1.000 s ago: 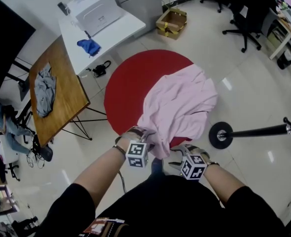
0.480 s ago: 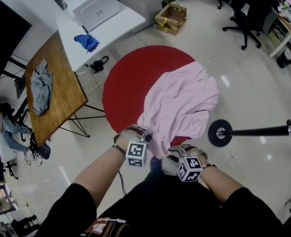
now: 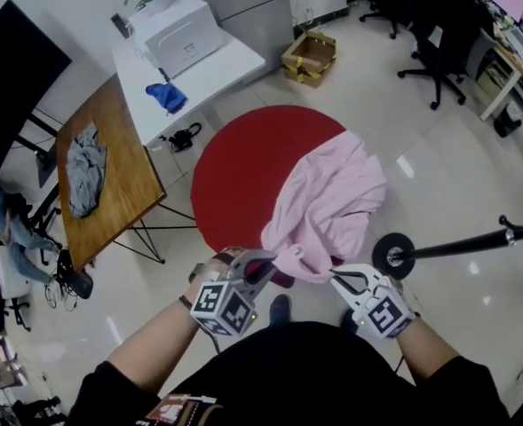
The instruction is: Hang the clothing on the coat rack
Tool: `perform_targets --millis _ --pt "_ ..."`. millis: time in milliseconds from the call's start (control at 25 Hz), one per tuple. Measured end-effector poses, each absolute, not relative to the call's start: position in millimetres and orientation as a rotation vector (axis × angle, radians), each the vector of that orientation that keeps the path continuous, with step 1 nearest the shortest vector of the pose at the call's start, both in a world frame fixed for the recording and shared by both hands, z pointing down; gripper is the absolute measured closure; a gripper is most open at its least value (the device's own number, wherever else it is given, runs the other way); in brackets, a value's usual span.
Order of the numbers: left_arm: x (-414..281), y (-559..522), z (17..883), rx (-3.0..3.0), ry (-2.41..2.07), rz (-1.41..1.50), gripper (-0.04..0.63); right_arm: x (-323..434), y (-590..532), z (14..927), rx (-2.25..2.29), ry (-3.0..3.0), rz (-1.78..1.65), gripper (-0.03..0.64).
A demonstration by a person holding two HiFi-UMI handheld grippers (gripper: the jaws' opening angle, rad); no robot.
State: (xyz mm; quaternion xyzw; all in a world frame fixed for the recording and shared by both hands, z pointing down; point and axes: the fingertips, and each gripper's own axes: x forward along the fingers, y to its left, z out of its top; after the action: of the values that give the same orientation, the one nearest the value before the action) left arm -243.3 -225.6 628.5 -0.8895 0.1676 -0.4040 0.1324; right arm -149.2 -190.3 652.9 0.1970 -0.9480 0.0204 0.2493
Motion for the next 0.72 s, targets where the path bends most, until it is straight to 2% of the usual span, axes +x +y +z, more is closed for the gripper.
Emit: perform_targets --millis 320,720 --pt "-154 -214 486 -2.6 0.516 -0.8 0.592 -56 -205 483 0.95 -2.855 -0.005 0.611" --pt "-12 -161 341 -2.502 0.412 -0.486 0.592 75 -146 333 1.196 -2.95 -0.226 0.611"
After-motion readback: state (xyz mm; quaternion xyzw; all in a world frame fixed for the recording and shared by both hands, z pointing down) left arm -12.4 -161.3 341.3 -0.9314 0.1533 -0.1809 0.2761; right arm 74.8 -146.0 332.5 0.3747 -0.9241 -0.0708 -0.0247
